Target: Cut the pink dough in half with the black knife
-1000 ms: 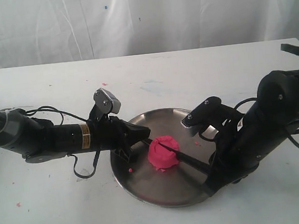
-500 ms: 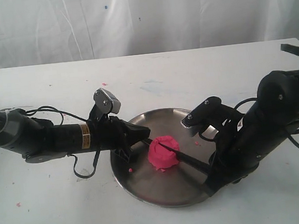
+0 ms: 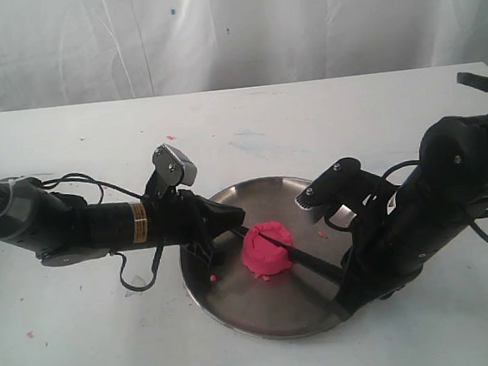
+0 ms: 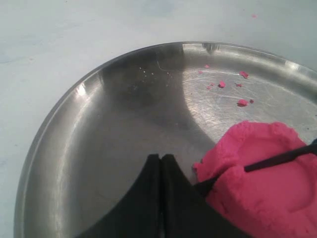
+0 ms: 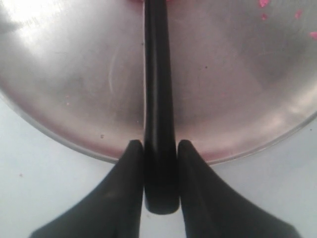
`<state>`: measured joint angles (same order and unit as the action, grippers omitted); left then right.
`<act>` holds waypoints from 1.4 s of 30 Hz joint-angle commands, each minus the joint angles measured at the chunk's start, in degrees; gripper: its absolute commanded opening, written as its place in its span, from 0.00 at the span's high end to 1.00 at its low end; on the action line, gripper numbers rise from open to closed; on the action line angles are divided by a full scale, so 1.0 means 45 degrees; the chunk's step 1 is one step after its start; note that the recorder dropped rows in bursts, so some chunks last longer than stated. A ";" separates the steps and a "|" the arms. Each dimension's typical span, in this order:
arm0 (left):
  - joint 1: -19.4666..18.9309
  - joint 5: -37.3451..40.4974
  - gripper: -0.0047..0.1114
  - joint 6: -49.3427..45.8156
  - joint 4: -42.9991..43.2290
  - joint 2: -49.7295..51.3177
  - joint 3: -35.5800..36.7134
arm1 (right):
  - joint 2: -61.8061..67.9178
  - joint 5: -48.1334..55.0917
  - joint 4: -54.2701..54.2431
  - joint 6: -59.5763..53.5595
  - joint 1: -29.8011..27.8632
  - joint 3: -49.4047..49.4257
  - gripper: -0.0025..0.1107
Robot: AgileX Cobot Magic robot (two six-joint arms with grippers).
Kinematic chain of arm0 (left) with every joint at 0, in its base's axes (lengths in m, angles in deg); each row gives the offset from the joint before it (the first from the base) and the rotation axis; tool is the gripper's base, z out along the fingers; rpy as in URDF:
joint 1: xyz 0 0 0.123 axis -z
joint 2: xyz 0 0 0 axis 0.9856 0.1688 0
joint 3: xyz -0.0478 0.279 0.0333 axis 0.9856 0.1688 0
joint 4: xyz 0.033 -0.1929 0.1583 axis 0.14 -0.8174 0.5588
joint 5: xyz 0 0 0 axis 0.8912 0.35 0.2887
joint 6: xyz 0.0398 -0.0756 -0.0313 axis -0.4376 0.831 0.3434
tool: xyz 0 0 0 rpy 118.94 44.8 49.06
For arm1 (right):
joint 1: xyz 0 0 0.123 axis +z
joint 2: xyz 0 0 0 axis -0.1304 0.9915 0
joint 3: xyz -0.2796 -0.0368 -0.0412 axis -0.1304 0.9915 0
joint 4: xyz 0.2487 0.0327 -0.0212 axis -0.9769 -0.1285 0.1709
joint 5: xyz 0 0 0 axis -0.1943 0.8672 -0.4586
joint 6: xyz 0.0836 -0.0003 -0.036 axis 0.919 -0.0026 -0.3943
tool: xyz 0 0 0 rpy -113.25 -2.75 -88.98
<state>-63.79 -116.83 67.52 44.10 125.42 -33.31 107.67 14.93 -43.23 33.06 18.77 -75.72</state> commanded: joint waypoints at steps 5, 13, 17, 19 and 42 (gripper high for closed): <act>0.0060 0.0718 0.96 -0.0073 0.0577 0.0096 0.0094 | 0.0007 -0.0512 -0.0017 0.0032 -0.0010 0.0038 0.98; 0.0060 0.0718 0.96 -0.0099 0.0554 0.0096 0.0094 | 0.0007 -0.0562 -0.0017 0.0032 -0.0010 0.0038 0.98; 0.0060 0.0718 0.96 -0.0071 0.0576 0.0096 0.0094 | 0.0007 -0.0587 -0.0017 0.0032 -0.0010 0.0038 0.98; 0.0060 0.0718 0.96 -0.0071 0.0576 0.0096 0.0094 | 0.0007 -0.0587 -0.0017 0.0032 -0.0010 0.0038 0.98; 0.0060 0.0718 0.96 -0.0071 0.0634 0.0096 0.0094 | 0.0687 -0.0790 -0.0045 -0.0050 -0.0010 0.0038 0.98</act>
<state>-63.79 -116.69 67.41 44.21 125.42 -33.31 110.49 13.79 -43.12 32.83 18.77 -75.63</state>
